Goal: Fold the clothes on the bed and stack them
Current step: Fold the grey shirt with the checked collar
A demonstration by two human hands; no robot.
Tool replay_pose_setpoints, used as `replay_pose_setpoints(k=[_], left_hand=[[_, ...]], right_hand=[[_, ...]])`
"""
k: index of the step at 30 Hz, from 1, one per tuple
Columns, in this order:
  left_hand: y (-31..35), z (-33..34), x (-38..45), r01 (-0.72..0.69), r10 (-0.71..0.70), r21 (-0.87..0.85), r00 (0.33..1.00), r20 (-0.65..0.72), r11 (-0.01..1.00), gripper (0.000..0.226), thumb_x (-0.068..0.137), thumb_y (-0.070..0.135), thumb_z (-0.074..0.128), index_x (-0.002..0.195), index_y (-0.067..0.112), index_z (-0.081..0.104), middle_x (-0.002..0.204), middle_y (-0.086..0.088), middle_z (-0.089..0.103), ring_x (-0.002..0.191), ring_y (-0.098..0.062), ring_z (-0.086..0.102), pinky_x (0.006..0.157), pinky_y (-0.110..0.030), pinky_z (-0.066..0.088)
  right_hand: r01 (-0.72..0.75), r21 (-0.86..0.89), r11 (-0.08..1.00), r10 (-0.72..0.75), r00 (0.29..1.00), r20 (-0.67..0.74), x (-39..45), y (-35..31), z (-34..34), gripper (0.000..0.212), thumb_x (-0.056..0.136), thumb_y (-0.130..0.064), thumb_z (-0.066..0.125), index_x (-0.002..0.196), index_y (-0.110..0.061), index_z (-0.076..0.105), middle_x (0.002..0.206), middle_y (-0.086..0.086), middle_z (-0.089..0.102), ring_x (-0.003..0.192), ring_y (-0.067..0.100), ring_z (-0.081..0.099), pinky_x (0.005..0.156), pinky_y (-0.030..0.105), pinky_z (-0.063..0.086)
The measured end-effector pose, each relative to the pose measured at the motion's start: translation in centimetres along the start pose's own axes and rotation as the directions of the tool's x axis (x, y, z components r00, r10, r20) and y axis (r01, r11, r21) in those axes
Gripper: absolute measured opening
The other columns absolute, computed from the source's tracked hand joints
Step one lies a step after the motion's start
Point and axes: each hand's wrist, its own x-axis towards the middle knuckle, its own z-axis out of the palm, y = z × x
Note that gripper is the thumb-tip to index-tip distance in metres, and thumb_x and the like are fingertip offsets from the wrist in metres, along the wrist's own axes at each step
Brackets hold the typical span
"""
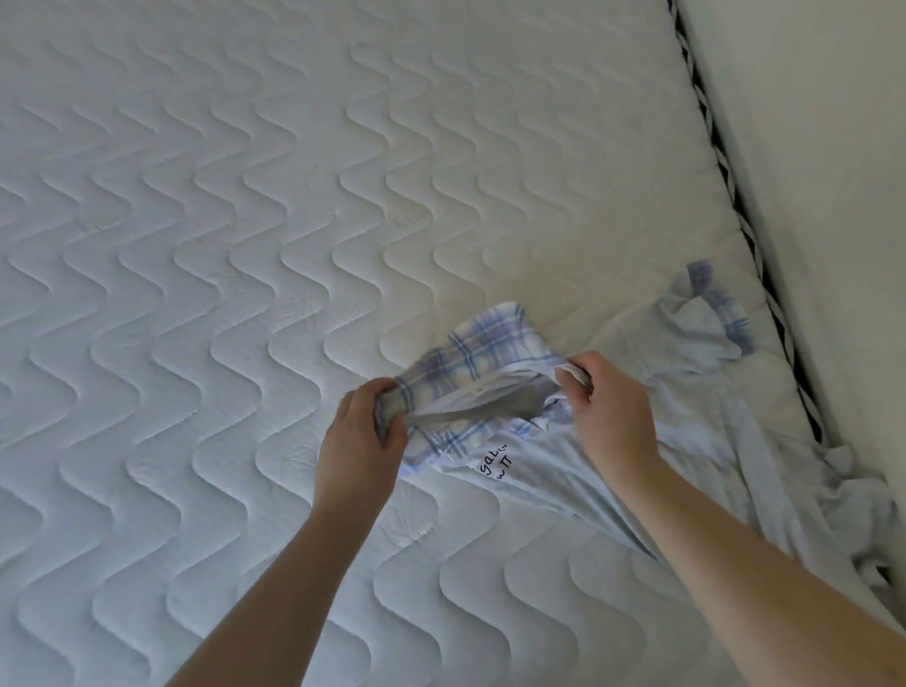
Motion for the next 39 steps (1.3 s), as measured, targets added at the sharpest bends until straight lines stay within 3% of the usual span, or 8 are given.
replay_pose_setpoints(k=[6,13,17,20,25,30,35,39], left_hand=[[1.2,-3.5,-8.5,0.101,-0.101,-0.027,0.995,0.015,0.995,0.037,0.093,0.016,0.060,0.129,0.021,0.056,0.110,0.014,0.052,0.090,0.001,0.048,0.079,-0.007,0.034],[3.8,-9.0,-17.1,0.153,-0.151,-0.026,0.987,0.051,0.988,0.013,0.090,0.011,0.064,0.092,0.023,0.066,0.095,0.007,0.053,0.079,-0.009,0.055,0.067,-0.004,0.034],[5.1,-13.5,-20.2,0.140,-0.140,-0.019,0.990,0.015,0.990,0.010,0.087,0.008,0.066,0.091,0.016,0.070,0.093,0.007,0.053,0.077,0.010,0.052,0.069,0.002,0.032],[5.5,-17.7,-21.4,0.117,-0.120,-0.037,0.990,-0.071,0.992,0.015,0.086,0.006,0.065,0.087,0.020,0.068,0.092,0.007,0.053,0.078,0.012,0.052,0.069,-0.001,0.034],[5.8,-24.3,-22.5,0.139,-0.154,-0.085,0.965,-0.211,0.987,0.023,0.087,0.008,0.061,0.086,0.031,0.063,0.094,0.007,0.055,0.076,-0.001,0.052,0.070,-0.022,0.037],[6.1,-28.9,-24.0,0.088,-0.123,-0.142,0.956,-0.266,0.986,0.019,0.089,0.008,0.059,0.089,0.027,0.062,0.101,0.005,0.054,0.083,-0.010,0.056,0.070,-0.018,0.038],[5.6,-32.1,-25.8,0.080,-0.110,-0.204,0.984,-0.141,0.976,0.022,0.095,0.015,0.055,0.086,0.035,0.055,0.077,0.015,0.064,0.070,-0.002,0.057,0.057,-0.016,0.042],[6.4,-33.2,-27.1,0.001,-0.011,-0.192,0.999,-0.052,0.981,0.017,0.097,0.019,0.053,0.089,0.034,0.053,0.075,0.014,0.063,0.067,-0.002,0.056,0.057,-0.022,0.041]], right_hand=[[-0.053,0.069,0.996,0.041,0.987,0.153,-6.1,-1.5,-4.3,0.017,0.098,-0.014,0.056,0.110,-0.008,0.066,0.090,0.008,0.071,0.083,0.029,0.065,0.069,0.030,0.042],[-0.090,0.108,0.990,0.055,0.953,0.297,-14.7,-6.8,-10.1,0.020,0.099,-0.017,0.055,0.109,-0.005,0.068,0.102,0.011,0.071,0.093,0.027,0.064,0.073,0.020,0.035],[-0.154,0.145,0.977,0.104,0.947,0.302,-18.0,-9.3,-13.8,0.015,0.099,-0.020,0.055,0.099,-0.012,0.067,0.080,-0.004,0.065,0.071,0.011,0.056,0.063,0.017,0.032],[-0.142,0.174,0.974,0.096,0.964,0.248,-19.2,-10.9,-16.7,0.015,0.099,-0.019,0.054,0.085,-0.018,0.060,0.068,-0.009,0.057,0.063,0.005,0.052,0.059,0.020,0.033],[-0.121,0.182,0.976,0.089,0.980,0.178,-20.2,-13.1,-20.7,0.012,0.099,-0.014,0.054,0.098,-0.010,0.065,0.080,-0.001,0.063,0.075,0.017,0.055,0.063,0.021,0.031],[-0.120,0.175,0.977,0.073,0.964,0.254,-22.2,-17.1,-22.2,0.016,0.099,-0.018,0.053,0.086,-0.012,0.060,0.072,0.003,0.059,0.069,0.017,0.053,0.061,0.017,0.036],[-0.170,0.209,0.963,0.094,0.939,0.330,-24.7,-19.7,-21.9,0.030,0.096,-0.020,0.055,0.068,-0.021,0.047,0.058,-0.005,0.047,0.060,0.012,0.045,0.055,0.021,0.032],[-0.143,0.132,0.981,0.069,0.891,0.449,-26.5,-21.1,-20.7,0.006,0.092,-0.016,0.060,0.094,-0.021,0.058,0.080,-0.001,0.063,0.074,0.017,0.056,0.062,0.018,0.039]])
